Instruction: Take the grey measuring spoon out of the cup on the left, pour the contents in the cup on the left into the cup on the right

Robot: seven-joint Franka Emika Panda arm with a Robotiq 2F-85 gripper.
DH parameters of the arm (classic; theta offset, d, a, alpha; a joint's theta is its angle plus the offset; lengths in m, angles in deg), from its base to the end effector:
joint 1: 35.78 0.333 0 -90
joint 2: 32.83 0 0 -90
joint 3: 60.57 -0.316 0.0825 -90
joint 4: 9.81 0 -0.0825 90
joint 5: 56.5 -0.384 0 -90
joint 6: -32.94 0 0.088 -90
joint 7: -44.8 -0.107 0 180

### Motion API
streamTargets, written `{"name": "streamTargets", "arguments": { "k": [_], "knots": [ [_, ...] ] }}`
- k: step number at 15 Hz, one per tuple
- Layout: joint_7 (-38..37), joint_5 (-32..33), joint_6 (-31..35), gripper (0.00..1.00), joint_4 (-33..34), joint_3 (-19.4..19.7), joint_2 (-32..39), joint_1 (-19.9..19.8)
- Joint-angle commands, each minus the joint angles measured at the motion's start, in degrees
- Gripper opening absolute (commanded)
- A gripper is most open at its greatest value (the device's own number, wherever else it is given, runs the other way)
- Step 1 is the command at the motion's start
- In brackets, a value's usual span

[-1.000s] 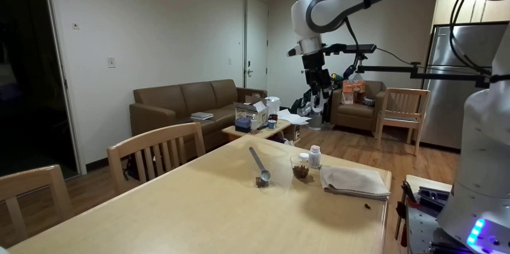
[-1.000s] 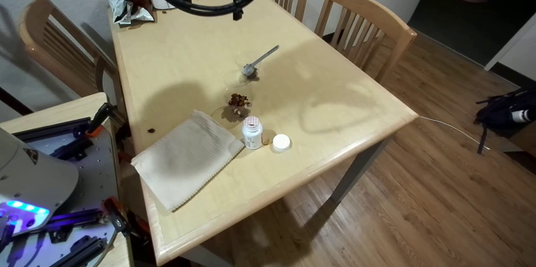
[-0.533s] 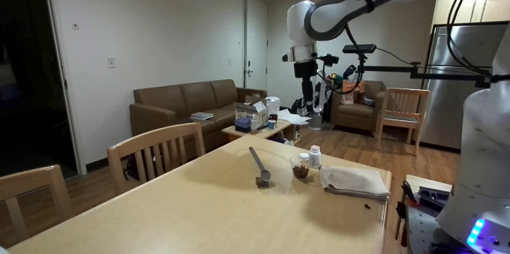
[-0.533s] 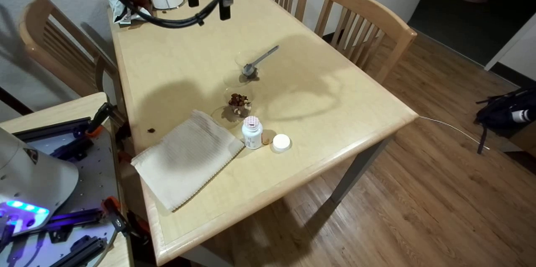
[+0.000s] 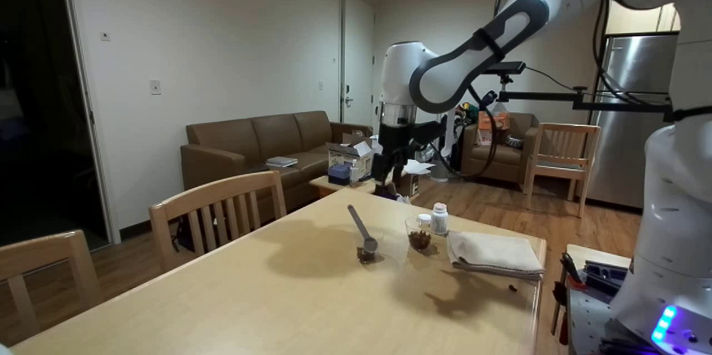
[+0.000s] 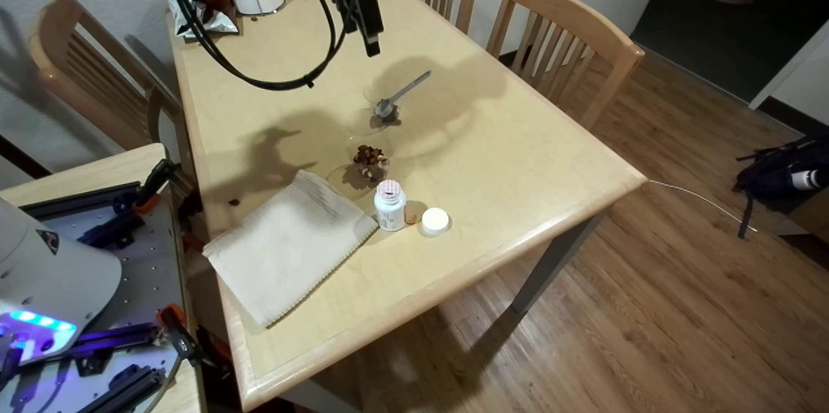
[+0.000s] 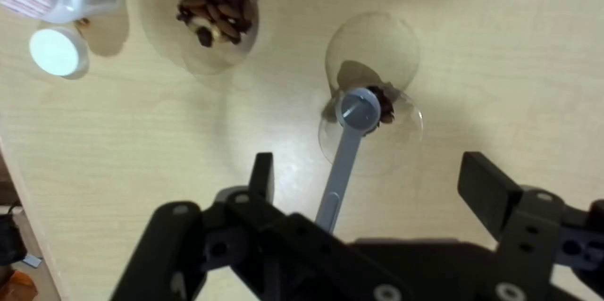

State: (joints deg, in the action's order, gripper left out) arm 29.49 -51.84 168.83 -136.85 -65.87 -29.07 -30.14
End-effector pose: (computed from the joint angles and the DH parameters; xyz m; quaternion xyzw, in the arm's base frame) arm 0.5351 0.1023 0.3559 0.9986 -0.0104 0.0495 0.0157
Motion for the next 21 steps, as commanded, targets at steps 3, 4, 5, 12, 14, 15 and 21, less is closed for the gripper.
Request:
{"name": "streamTargets", "arguments": {
  "k": [3,4,5,12,14,15,21],
  "knots": [
    [-8.3,0.8,7.0,1.00,2.8,0.6,5.6,2.5],
    [-9.6,0.8,7.1,1.00,3.8,0.7,6.7,3.0],
    [-10.2,0.7,7.1,1.00,4.5,0.9,7.3,3.2],
    [-17.6,10.3,11.0,1.00,6.0,3.2,9.5,6.0],
    [-22.7,15.1,10.2,1.00,8.5,4.8,12.0,7.6],
    [-25.4,18.0,10.3,1.00,9.4,5.7,13.0,8.4],
    [-38.0,25.8,8.0,1.00,15.5,10.9,18.2,12.6]
  ]
}}
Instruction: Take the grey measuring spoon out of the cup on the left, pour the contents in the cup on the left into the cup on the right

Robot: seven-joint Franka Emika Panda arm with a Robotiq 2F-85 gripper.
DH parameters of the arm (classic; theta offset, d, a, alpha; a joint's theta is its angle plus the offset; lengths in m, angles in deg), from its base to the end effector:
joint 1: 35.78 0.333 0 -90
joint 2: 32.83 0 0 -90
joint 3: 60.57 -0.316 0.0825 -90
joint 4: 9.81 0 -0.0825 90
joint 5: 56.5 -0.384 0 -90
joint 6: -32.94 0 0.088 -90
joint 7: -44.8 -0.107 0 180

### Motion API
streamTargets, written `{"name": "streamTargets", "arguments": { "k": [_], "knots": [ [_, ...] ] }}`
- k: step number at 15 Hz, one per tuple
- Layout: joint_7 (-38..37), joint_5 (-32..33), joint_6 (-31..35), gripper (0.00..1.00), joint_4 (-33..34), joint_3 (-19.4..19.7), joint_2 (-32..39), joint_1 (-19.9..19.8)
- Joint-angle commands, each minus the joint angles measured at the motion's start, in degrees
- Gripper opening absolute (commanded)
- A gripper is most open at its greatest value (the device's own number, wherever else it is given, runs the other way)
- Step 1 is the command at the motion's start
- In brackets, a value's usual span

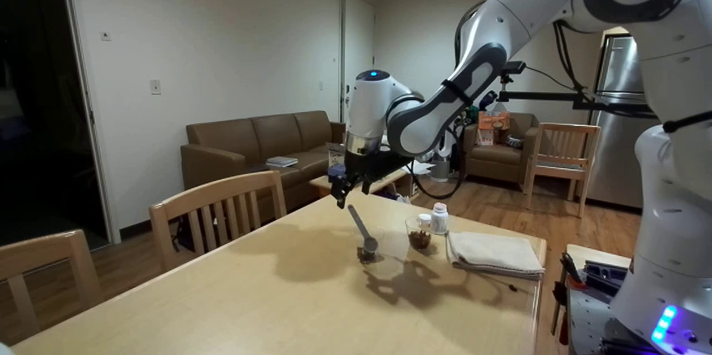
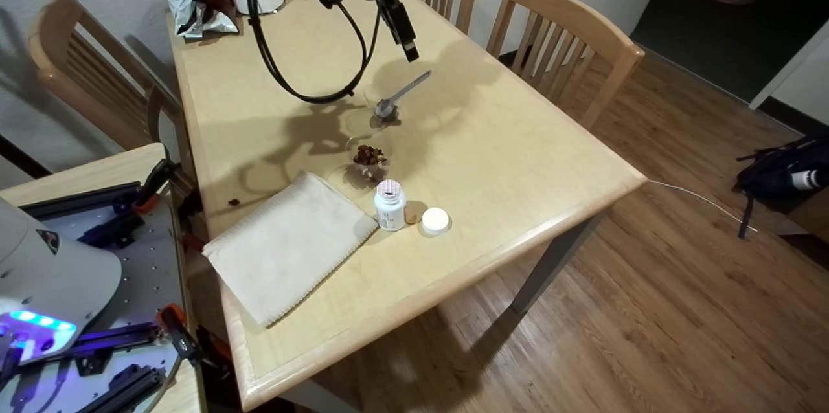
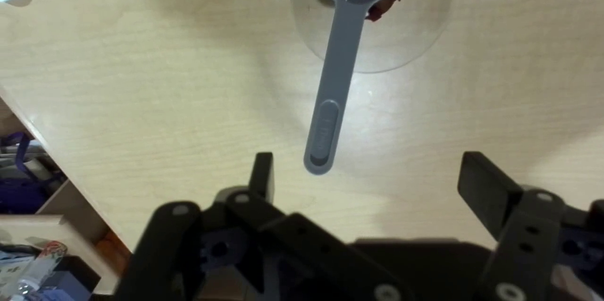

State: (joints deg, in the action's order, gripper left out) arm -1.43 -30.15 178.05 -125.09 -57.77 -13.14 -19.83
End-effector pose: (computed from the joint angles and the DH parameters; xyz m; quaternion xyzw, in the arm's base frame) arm 0.6012 0.1467 0.2992 0.9786 -0.1062 0.1503 0.0919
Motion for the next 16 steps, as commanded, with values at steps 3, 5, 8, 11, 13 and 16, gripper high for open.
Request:
{"name": "streamTargets", "arguments": {
  "k": [3,5,8,11,13,16],
  "knots": [
    [-15.5,2.8,-0.3,1.00,4.8,4.3,2.5,2.7],
    [-18.4,0.3,-0.8,1.00,4.8,3.6,2.2,2.0],
    [-20.0,-4.5,-3.2,1.00,4.0,2.1,1.7,0.8],
    [-21.4,-7.2,-4.6,1.00,3.4,2.2,2.1,0.3],
    [-22.3,-7.5,-5.3,1.00,2.9,2.5,2.5,0.0],
    [-20.8,-8.1,-4.4,1.00,2.1,1.9,3.3,-1.0]
  ]
}}
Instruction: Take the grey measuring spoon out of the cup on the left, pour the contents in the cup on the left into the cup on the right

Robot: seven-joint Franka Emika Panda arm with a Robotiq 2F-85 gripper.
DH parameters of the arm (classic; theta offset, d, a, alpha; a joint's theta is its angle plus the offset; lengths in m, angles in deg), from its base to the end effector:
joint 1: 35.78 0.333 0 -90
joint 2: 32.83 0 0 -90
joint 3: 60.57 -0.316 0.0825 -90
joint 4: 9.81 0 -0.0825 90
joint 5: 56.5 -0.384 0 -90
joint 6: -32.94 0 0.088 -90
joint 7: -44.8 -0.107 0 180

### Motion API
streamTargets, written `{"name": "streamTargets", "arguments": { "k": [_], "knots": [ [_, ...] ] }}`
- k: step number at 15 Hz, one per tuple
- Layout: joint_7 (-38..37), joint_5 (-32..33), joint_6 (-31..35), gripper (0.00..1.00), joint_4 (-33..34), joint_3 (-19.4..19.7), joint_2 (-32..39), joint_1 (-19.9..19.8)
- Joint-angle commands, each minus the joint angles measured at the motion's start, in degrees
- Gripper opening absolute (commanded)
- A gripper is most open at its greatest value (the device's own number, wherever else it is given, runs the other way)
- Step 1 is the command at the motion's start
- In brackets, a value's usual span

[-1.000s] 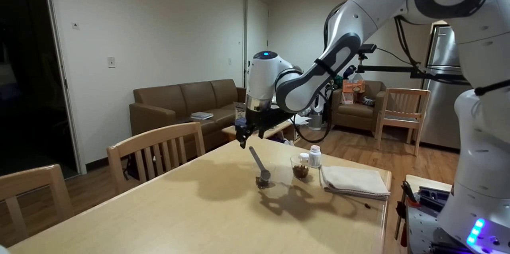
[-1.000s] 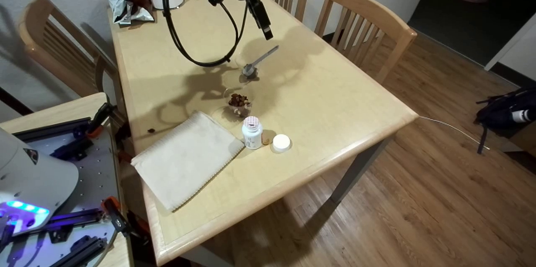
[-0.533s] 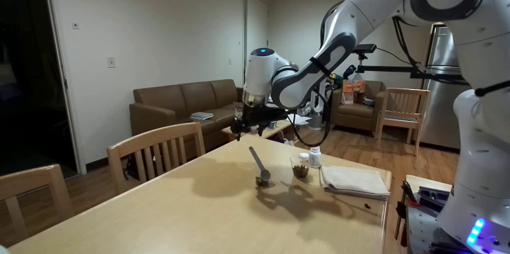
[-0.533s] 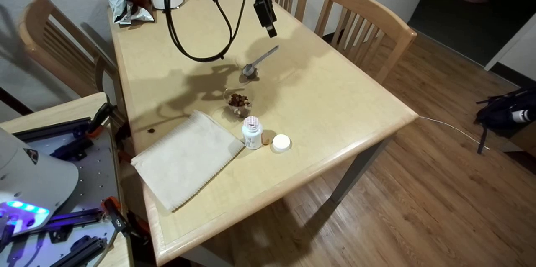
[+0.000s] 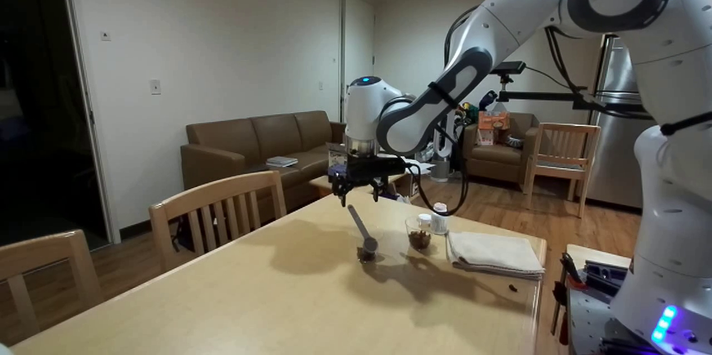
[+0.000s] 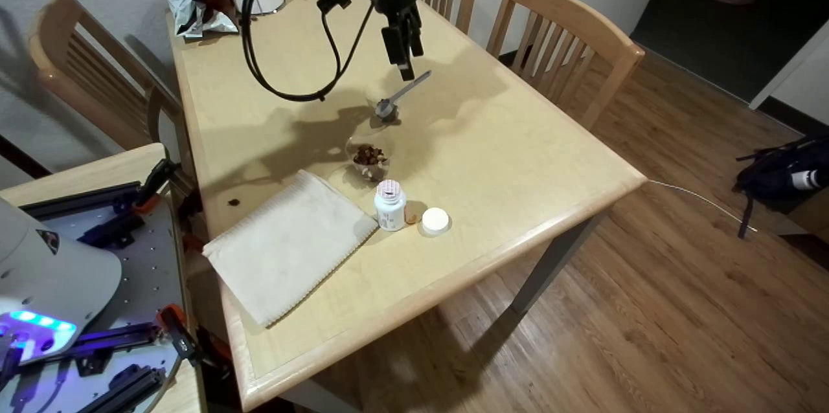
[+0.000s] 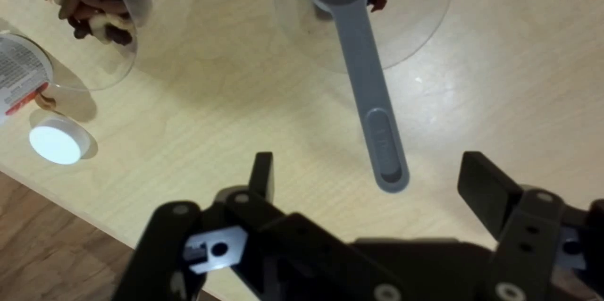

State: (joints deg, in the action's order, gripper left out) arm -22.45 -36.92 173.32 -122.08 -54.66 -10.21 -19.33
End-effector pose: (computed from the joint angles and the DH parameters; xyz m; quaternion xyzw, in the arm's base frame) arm 0.6148 0.1173 0.2836 0.9255 -0.3514 0.1201 0.0753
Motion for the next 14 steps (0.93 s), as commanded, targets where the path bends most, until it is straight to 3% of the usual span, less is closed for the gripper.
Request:
{"name": "streamTargets", "arguments": {
  "k": [1,8,14],
  "knots": [
    [2.1,-2.4,0.7,1.00,-1.1,-1.9,0.6,-2.1],
    [8.3,-4.7,2.1,1.00,-2.2,-4.7,2.4,-3.1],
    [16.4,-2.8,6.2,1.00,-1.4,-3.5,3.1,-2.7]
  ]
}}
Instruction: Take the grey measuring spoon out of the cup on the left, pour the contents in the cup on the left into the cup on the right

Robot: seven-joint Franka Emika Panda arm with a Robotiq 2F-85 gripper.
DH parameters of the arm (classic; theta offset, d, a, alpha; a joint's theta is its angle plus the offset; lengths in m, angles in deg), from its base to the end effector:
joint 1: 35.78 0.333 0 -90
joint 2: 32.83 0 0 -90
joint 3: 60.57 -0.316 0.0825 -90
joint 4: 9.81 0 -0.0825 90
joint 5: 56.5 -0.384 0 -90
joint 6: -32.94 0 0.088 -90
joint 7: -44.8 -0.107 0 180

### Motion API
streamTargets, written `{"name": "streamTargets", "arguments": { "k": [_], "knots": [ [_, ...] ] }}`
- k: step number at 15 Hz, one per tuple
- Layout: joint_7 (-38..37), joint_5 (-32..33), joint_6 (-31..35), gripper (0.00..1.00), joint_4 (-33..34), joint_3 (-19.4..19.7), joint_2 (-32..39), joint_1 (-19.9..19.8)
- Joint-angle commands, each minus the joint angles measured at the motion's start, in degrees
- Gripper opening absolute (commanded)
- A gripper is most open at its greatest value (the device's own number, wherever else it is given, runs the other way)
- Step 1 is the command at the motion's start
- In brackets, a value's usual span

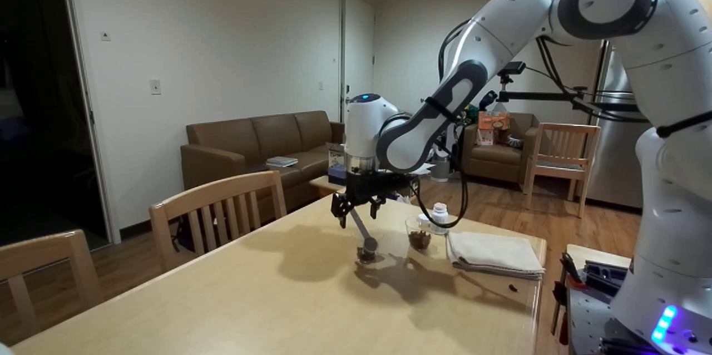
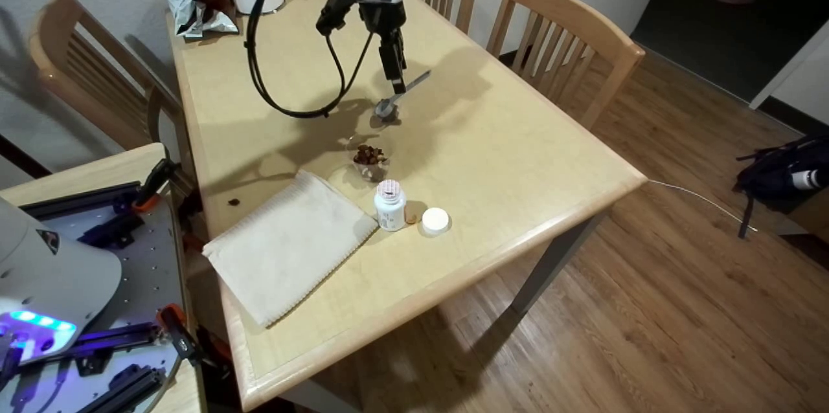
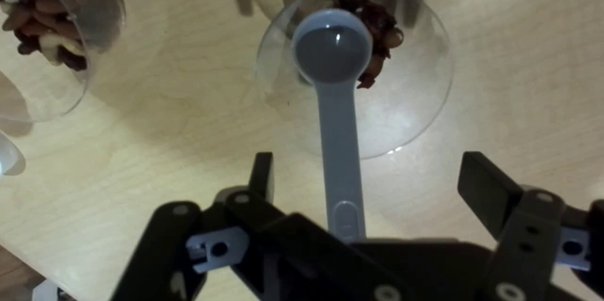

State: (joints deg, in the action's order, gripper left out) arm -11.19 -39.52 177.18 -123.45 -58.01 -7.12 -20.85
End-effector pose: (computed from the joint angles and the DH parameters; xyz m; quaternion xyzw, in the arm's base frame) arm 0.6055 0.1365 0.2452 0.9604 -0.2566 0.0910 0.0601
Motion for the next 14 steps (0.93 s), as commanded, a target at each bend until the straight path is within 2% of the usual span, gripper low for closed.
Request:
{"name": "streamTargets", "arguments": {
  "k": [1,6,7,8,14],
  "knots": [
    [6.4,-0.3,2.8,1.00,0.0,0.1,0.1,-1.2],
    [9.4,-1.2,3.7,1.00,0.5,1.2,1.4,-2.0],
    [10.8,-2.1,4.5,0.75,0.5,0.8,1.7,-2.6],
    [10.8,-1.8,5.2,0.74,0.6,1.1,2.0,-2.4],
    [13.9,-4.1,7.3,0.33,0.6,0.6,2.6,-2.6]
  ]
}}
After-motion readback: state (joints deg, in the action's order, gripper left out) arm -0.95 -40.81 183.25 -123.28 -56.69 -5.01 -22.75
